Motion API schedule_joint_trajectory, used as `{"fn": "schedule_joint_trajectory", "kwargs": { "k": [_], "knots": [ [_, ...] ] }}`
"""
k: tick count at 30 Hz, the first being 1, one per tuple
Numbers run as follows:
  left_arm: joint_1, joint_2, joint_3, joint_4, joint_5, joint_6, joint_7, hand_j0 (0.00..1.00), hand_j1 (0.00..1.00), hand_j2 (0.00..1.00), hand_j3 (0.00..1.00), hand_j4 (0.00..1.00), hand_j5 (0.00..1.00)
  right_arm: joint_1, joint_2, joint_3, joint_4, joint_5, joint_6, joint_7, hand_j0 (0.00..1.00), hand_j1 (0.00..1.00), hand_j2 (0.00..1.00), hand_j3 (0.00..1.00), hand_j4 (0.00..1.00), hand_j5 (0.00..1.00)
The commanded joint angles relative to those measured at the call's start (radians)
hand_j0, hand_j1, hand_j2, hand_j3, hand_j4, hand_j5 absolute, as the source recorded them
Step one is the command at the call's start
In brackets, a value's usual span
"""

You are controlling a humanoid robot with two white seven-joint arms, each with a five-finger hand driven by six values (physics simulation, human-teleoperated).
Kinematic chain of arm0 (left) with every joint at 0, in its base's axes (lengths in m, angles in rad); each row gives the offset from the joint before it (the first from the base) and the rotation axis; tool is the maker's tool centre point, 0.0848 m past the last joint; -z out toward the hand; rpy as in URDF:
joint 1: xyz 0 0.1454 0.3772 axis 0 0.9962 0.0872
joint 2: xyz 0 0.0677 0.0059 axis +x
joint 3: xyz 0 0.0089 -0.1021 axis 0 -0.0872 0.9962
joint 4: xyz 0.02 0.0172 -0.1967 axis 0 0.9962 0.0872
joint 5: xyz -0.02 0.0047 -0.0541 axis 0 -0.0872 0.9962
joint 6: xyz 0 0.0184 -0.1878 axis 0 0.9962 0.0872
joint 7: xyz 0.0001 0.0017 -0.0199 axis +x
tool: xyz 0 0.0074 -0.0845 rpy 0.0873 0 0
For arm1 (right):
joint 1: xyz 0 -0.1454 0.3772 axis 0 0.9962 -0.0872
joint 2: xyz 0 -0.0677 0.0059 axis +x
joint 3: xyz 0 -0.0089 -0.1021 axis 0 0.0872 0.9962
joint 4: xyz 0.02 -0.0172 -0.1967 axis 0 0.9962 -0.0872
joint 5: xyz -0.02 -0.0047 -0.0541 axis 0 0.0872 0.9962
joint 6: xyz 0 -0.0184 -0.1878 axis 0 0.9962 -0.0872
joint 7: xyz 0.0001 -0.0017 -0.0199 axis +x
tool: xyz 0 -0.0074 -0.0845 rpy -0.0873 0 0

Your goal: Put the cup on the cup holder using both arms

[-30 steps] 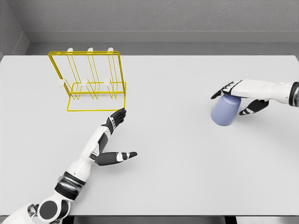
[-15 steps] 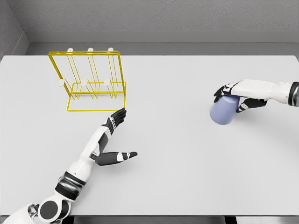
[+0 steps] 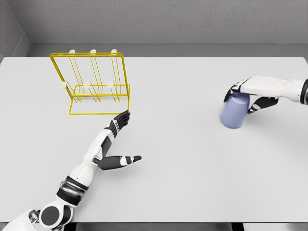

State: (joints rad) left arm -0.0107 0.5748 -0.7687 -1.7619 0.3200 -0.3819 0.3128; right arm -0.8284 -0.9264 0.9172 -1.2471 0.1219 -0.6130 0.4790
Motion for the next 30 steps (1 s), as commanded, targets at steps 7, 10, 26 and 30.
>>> {"fn": "schedule_joint_trajectory", "kwargs": {
  "k": [7, 10, 26, 30],
  "knots": [
    [0.000, -0.004, 0.005, -0.001, -0.002, -0.005, -0.001, 1.00, 1.00, 1.00, 1.00, 1.00, 1.00, -0.008, 0.000, -0.003, -0.008, -0.008, 0.002, -0.005, 0.63, 0.63, 0.63, 0.63, 0.63, 0.63],
    [0.000, -0.006, 0.005, -0.001, -0.003, -0.005, -0.001, 1.00, 1.00, 1.00, 1.00, 1.00, 1.00, -0.008, 0.001, -0.003, -0.009, -0.008, 0.002, -0.008, 0.61, 0.61, 0.61, 0.61, 0.61, 0.61],
    [0.003, -0.009, 0.005, -0.001, -0.004, -0.005, 0.002, 1.00, 1.00, 1.00, 1.00, 1.00, 1.00, -0.015, 0.004, -0.032, -0.071, -0.051, 0.002, -0.010, 0.60, 0.60, 0.60, 0.60, 0.60, 0.60],
    [0.003, -0.009, 0.005, -0.001, -0.004, -0.005, 0.002, 1.00, 1.00, 1.00, 1.00, 1.00, 1.00, -0.023, 0.006, -0.034, -0.100, -0.053, 0.002, -0.010, 0.60, 0.60, 0.60, 0.60, 0.60, 0.60]
  ]
}}
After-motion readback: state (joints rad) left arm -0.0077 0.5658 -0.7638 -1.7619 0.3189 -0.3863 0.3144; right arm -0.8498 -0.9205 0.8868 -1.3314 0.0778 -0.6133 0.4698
